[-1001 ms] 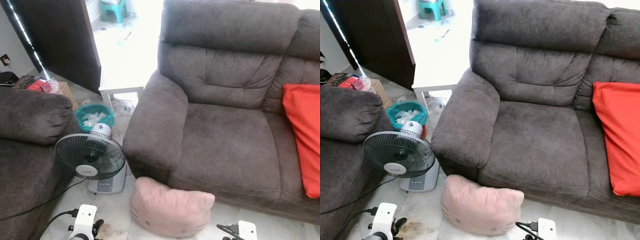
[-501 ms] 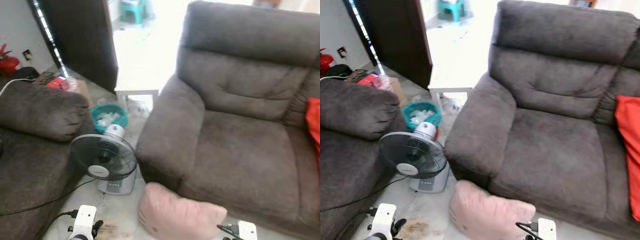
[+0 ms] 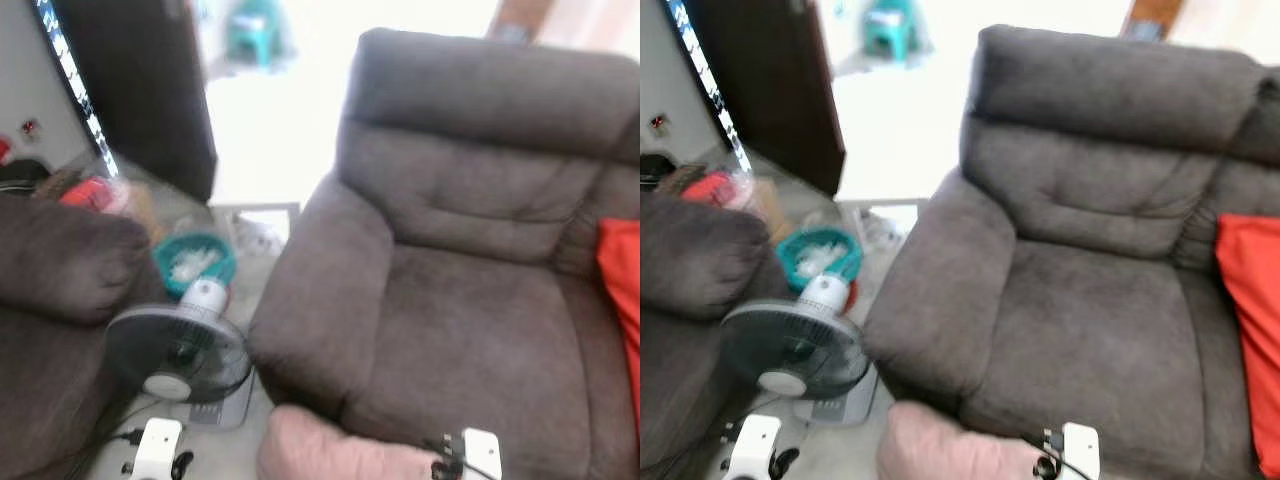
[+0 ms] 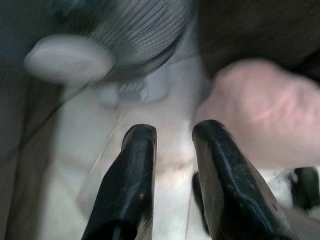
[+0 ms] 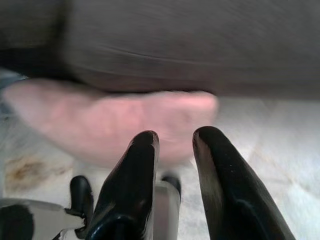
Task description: Move the pillow to the sofa from floor
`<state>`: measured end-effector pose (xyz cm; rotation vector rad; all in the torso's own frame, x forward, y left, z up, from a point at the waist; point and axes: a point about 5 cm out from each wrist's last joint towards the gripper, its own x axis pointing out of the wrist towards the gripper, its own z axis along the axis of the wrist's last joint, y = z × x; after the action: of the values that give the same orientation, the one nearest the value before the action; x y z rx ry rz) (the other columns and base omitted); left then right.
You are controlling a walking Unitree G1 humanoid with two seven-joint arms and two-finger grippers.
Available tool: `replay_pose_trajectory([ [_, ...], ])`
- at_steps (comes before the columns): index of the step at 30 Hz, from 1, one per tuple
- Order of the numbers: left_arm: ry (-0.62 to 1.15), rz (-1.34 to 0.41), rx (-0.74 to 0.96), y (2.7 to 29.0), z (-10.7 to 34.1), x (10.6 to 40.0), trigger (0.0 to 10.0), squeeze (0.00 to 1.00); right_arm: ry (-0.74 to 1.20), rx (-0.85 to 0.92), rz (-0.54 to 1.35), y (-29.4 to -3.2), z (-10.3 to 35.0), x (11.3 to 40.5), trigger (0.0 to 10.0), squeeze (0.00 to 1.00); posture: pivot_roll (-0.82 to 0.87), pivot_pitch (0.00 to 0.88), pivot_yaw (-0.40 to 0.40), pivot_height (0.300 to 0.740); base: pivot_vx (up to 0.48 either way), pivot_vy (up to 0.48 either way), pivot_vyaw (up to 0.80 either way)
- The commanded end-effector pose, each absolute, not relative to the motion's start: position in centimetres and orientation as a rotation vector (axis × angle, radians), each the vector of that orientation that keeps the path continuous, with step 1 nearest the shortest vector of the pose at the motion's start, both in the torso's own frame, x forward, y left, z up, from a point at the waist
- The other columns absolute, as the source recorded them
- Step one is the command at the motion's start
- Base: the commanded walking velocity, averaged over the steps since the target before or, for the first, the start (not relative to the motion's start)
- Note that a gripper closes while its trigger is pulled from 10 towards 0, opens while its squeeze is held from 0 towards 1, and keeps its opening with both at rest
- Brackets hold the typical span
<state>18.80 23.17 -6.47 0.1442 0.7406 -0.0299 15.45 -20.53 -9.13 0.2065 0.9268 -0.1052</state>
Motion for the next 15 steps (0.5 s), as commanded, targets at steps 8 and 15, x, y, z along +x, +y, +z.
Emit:
replay_pose_trajectory([
  [8, 0.708, -0.041, 0.15, 22.36, -6.46, 18.91, 10.0, 0.0, 0.944, 0.191, -0.133, -21.47, -9.38, 14.3, 10.0, 0.0, 0.1, 0.05, -0.026, 0.74, 0.0, 0.0, -0.53],
  [15, 0.656, 0.072, 0.169, 22.89, -6.18, 18.86, 10.0, 0.0, 0.939, 0.19, -0.136, -21.5, -9.35, 14.33, 10.0, 0.0, 0.11, 0.054, -0.028, 0.74, 0.0, 0.0, 0.0],
])
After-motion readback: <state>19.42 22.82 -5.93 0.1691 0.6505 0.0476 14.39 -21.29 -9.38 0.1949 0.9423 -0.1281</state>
